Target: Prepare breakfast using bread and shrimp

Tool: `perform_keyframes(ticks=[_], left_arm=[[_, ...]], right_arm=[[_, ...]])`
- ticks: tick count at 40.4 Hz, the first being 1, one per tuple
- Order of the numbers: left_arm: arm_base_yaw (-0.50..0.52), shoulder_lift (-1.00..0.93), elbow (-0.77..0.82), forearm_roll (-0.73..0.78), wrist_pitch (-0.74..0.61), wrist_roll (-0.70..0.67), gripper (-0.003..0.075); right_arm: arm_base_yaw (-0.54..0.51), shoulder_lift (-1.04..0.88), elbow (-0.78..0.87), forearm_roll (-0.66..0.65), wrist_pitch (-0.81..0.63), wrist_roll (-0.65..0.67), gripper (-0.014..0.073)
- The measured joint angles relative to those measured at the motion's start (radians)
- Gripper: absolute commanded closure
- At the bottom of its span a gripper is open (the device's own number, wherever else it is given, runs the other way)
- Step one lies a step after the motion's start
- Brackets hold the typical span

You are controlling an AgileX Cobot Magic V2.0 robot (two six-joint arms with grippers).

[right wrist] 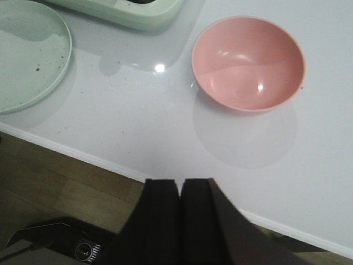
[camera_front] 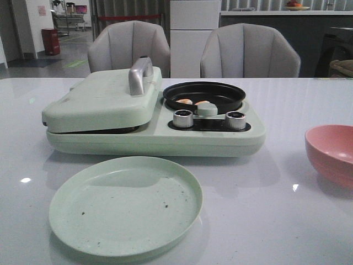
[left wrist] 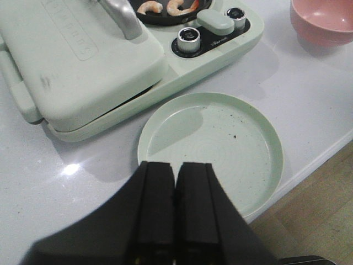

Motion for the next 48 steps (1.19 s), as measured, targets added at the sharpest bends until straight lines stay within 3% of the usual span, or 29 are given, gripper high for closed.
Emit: perform_keyframes(ticks=[33, 41, 48], left_arm=[[0.01, -0.028, 0.002, 0.012, 0.009, -0.013, 0.0619], [0.121, -0.18, 0.026, 0.013, -0.002, -0.013, 0.0619], [0.262, -0.363, 0.164, 0.06, -0.139, -0.013, 0.0619]], right_arm=[[0.0, 0.0, 0.0, 0.0, 0.045, 0.002, 0.0559], [0.0, 0.0, 0.0, 0.0, 0.045, 0.002, 0.0559], [0.0, 0.0, 0.0, -0.002, 0.047, 0.002, 0.0559]])
